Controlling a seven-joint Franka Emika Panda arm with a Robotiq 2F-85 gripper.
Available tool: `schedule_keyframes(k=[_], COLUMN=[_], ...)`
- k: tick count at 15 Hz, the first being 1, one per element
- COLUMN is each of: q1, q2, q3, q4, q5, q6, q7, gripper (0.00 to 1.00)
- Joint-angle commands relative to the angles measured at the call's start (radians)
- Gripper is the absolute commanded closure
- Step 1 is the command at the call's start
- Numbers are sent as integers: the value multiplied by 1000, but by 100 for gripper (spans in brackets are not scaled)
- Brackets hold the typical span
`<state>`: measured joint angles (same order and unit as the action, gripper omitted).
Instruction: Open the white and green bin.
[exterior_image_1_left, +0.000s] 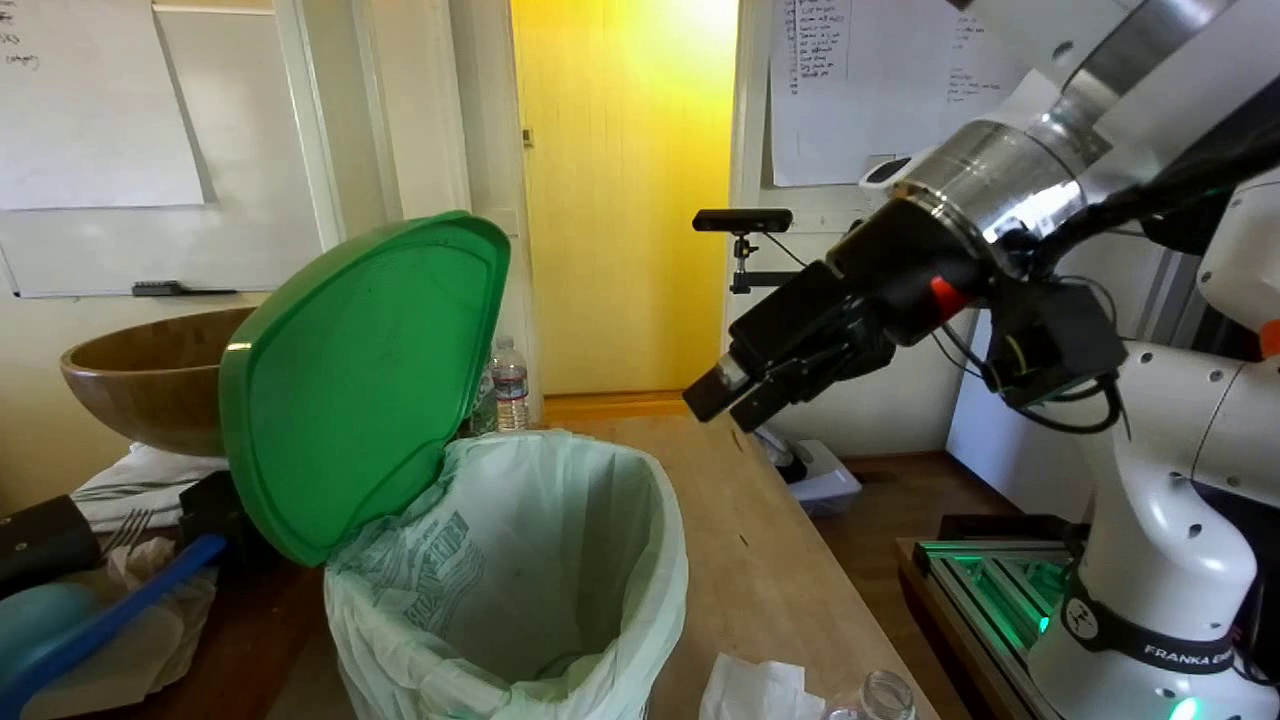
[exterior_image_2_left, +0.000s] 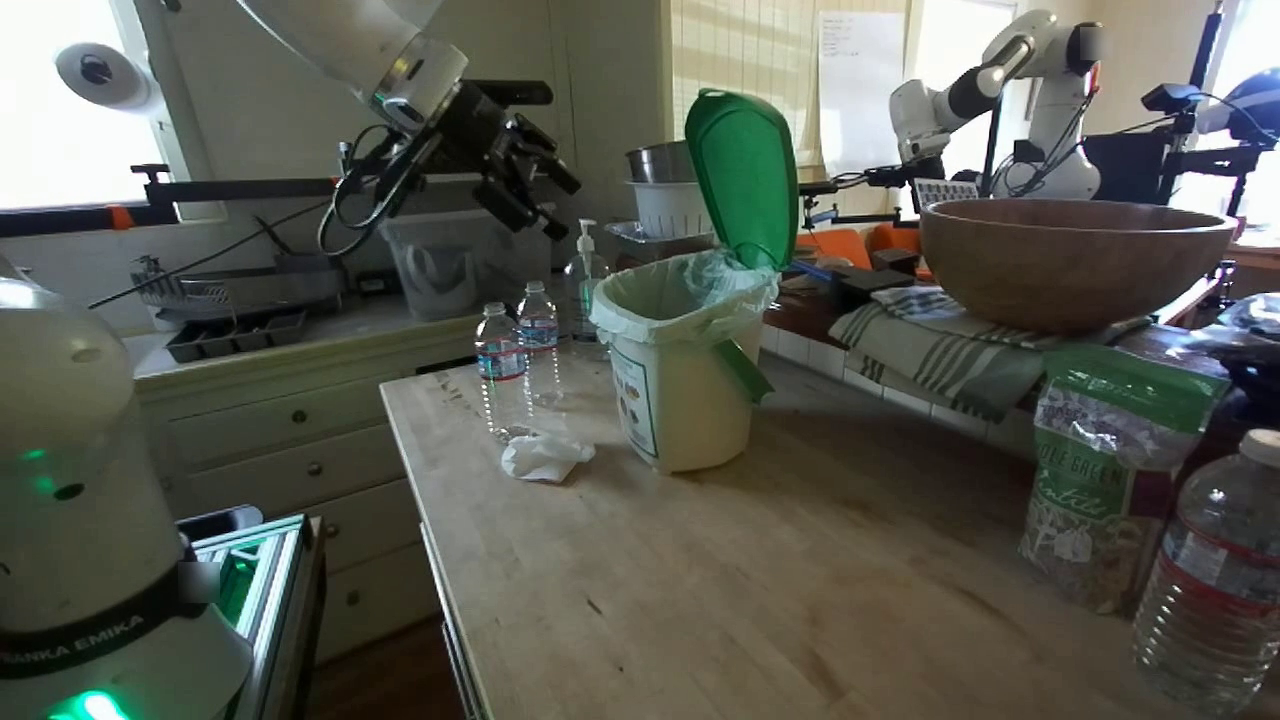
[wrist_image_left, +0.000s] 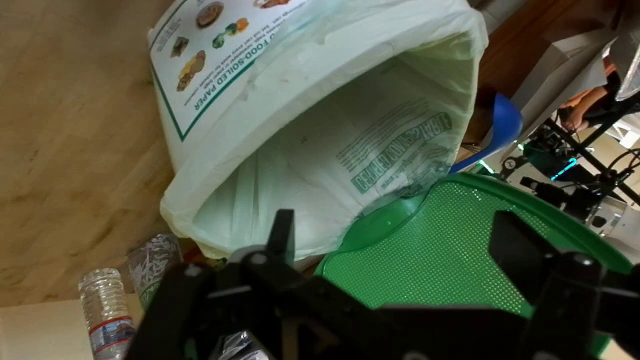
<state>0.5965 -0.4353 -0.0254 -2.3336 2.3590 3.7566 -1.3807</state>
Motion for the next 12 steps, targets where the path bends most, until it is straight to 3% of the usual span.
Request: schedule_keyframes(k=[1, 9, 10, 12], q1=[92, 84, 42, 42], q2=[-48, -71, -66, -66], q3=[-102, -164, -116, -130], q4=[72, 167, 145, 153], q5=[75, 164, 132, 144], q6=[132, 240, 201, 202], q7=[-193, -474, -413, -446], gripper=[0, 0, 0, 0])
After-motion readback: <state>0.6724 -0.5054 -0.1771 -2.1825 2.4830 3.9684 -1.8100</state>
